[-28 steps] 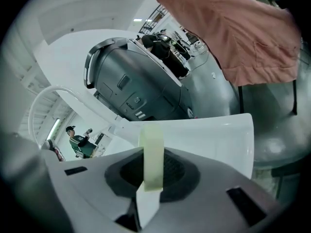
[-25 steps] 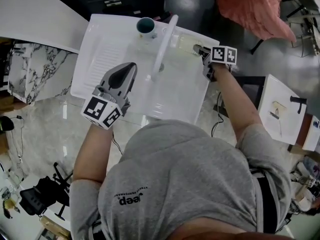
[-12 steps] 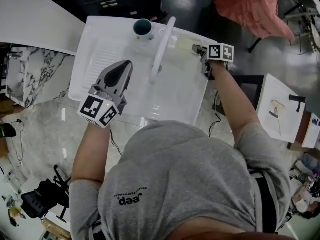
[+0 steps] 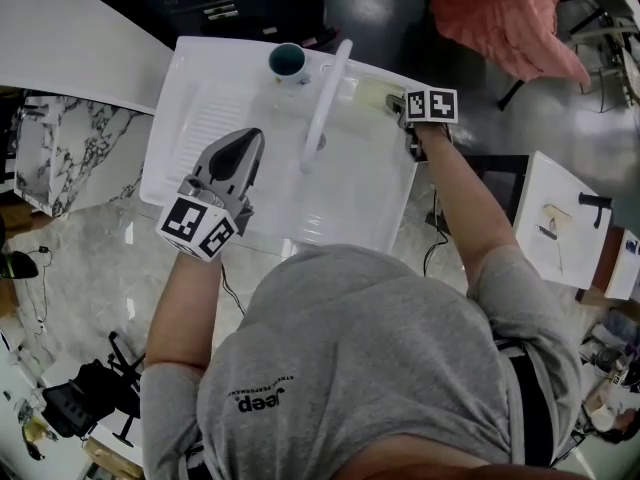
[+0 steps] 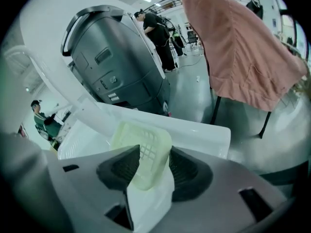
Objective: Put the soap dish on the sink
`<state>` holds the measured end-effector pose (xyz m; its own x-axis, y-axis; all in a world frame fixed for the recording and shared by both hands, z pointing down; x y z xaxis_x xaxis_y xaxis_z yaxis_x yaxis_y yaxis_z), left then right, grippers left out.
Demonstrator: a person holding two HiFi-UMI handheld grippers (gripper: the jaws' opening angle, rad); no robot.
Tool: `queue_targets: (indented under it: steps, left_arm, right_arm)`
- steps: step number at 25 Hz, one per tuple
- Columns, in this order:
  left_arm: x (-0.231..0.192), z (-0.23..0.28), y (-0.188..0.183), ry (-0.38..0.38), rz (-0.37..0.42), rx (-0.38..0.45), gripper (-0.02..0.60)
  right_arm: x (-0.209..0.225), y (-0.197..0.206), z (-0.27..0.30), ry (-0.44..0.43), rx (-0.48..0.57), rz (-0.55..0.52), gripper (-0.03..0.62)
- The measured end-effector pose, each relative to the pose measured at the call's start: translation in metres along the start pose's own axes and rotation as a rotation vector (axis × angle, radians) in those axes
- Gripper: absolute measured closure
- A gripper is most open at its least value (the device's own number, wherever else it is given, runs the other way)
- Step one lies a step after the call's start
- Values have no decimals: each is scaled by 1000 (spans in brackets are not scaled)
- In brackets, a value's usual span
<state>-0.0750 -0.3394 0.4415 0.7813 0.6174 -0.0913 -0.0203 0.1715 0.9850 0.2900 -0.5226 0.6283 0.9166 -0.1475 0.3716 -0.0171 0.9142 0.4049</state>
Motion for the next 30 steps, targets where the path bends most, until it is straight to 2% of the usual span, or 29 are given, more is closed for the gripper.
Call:
queue_targets:
  steps: [3,4,8,15,24,30]
  left_arm:
    - [0,1,2,-1,-8,-3,568]
    - [-1,1,3,-1,-10,-4,568]
    - [-1,1,6,-2,-13,-8,568]
    - [-2,-2,2,-5,-11,-2,568]
    - [-3,-14,0,-26,-12,11,568]
    - [0,-31,-4,-50,-6,29,568]
  right_arm:
    - [-5,3,7,181,-22,-178,335]
    - [-9,3,10,214,-13,-221,329]
    - [-14,2,14,240,-3,-210,329]
    - [-13,2,10,229,-7,-209,329]
    - [-33,-6,-16,204,94,-239,329]
    - [-65,-3,-51,91,166,-324,350]
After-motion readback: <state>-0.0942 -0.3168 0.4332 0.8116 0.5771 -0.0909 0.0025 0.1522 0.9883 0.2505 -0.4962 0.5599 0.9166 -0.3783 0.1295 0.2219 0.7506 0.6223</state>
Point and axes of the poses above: the fingertips, and each gripper's own axes: z forward along the fingers, x to its right, y out of its underside, the point moved 9 cm from there along -z, backward along the fingers, and after that the axes turned 9 degrees about z, right-handed, at the moved point
